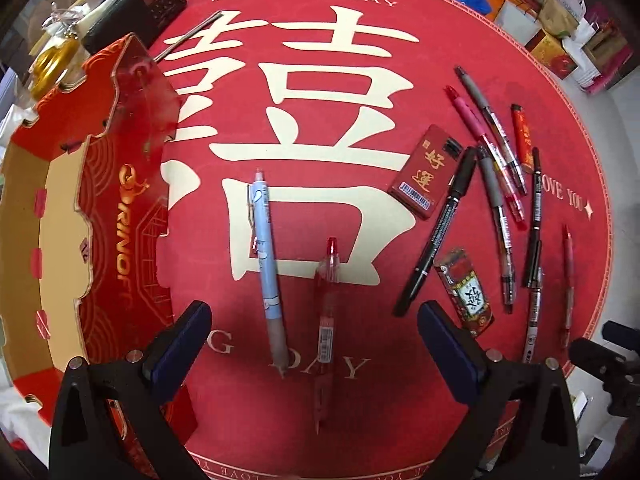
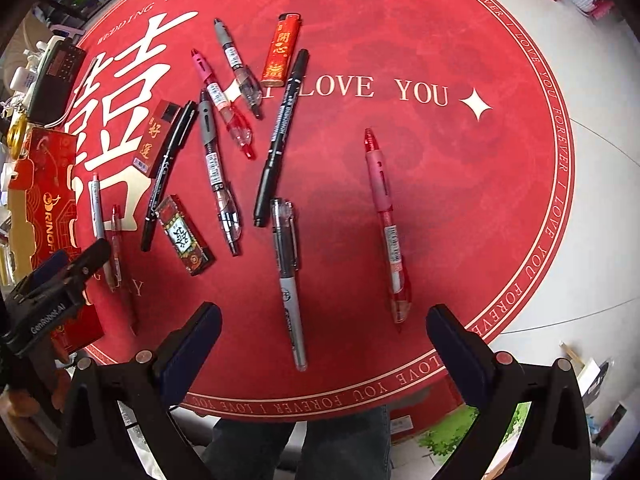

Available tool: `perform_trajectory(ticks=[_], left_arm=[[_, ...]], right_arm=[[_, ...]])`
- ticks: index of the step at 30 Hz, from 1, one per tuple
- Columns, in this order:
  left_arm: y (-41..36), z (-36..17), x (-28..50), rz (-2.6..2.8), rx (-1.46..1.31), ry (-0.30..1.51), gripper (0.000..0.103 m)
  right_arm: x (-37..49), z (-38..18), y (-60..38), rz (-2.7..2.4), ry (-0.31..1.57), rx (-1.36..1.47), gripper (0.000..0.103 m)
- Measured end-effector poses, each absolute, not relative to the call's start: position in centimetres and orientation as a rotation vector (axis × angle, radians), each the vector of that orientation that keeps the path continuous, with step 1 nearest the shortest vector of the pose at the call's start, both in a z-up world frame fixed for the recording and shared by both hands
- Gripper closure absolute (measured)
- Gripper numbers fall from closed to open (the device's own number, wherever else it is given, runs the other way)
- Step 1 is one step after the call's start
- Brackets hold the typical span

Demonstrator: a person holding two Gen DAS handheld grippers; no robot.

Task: Organize rigid objects

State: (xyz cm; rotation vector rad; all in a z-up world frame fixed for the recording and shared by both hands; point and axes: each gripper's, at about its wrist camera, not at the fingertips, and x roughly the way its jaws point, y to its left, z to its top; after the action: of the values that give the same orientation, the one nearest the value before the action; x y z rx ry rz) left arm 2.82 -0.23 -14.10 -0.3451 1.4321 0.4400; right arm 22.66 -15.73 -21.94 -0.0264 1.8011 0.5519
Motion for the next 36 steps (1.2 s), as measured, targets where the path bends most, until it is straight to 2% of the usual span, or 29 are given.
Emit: perform_trajectory(ticks=[5, 22, 28, 36], left_arm=[[1.2, -15.0, 2.9, 0.495, -0.393, 1.425, 0.000], [0.6, -17.2, 3.8, 0.661, -0.160, 1.430, 0.000], [-2.7, -14.8, 8.5, 0.509, -0.145, 1.331, 0.000], [-2.8, -17.8, 14.8, 0.367, -0.046, 1.366, 0.000]], right_arm=[[22.9, -21.9, -16.4, 0.556, 1.802, -0.011, 0.000], [23.0, -21.5, -16.3, 0.560, 1.771, 0.012, 0.000], [23.8, -21.4, -16.6, 0.535, 1.754, 0.034, 0.000], [24.2, -20.9, -17.3, 0.541, 1.748, 0.056, 0.000]])
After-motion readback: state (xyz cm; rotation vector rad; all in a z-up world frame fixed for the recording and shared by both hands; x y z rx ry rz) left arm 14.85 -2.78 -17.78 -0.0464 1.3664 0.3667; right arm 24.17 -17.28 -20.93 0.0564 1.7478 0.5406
